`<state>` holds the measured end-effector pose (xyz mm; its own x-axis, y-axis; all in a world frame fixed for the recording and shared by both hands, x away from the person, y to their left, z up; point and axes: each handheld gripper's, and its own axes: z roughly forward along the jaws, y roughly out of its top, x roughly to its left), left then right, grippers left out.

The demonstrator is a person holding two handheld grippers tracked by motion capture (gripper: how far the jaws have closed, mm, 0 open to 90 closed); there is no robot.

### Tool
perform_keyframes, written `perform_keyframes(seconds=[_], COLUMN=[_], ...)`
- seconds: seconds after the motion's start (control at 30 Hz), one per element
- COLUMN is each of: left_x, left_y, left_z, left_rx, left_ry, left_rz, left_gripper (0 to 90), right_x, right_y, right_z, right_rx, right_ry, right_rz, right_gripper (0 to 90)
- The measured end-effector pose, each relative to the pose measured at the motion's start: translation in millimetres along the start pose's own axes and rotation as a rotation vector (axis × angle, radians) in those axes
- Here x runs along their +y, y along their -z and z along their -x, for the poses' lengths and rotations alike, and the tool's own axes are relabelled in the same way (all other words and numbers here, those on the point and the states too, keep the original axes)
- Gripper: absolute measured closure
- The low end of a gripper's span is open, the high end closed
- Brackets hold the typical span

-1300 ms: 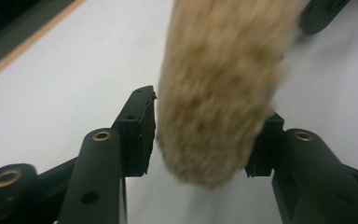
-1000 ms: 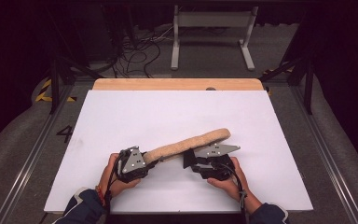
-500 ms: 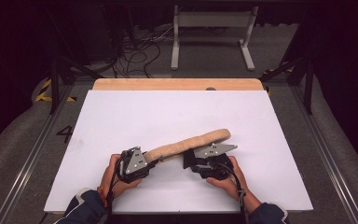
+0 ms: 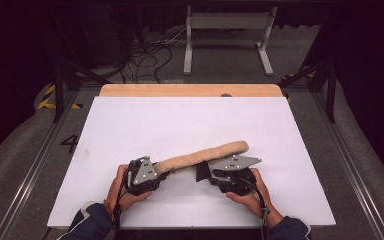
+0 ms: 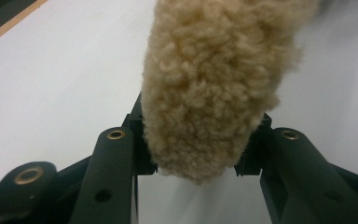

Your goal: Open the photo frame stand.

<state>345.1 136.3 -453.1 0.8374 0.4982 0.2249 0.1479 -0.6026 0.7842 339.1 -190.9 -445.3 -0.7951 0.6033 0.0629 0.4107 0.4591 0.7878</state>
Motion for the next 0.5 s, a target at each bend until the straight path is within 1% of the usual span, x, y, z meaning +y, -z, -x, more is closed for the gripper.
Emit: perform_keyframes(seconds=[0.03, 0.07, 0.27, 0.4, 0.5], left_x=[-0.2, -0.2, -1.2, -2.0, -3.0], left_y=[0.2, 0.2, 1.8, 3.0, 4.4], left_z=[-0.3, -0.3, -1.2, -1.7, -1.5], left_rx=[-0.003, -0.003, -0.008, -0.011, -0.01], left_ry=[0.001, 0.001, 0.001, 0.0, 0.011], left_rz=[0.002, 0.002, 0.005, 0.008, 0.013], left_gripper=[60.1, 60.1, 60.0, 60.0, 59.7], right_x=[0.4, 0.4, 2.6, 2.7, 3.5], right_y=[3.2, 3.2, 21.0, 27.2, 31.0], right_z=[0.0, 0.0, 6.4, 10.5, 11.8], right_rx=[-0.017, -0.017, -0.085, -0.108, -0.134], right_ry=[0.007, 0.007, 0.001, -0.008, -0.004], right_rz=[0.006, 0.006, 0.062, 0.08, 0.092], right_gripper=[66.7, 66.7, 72.0, 73.2, 74.3])
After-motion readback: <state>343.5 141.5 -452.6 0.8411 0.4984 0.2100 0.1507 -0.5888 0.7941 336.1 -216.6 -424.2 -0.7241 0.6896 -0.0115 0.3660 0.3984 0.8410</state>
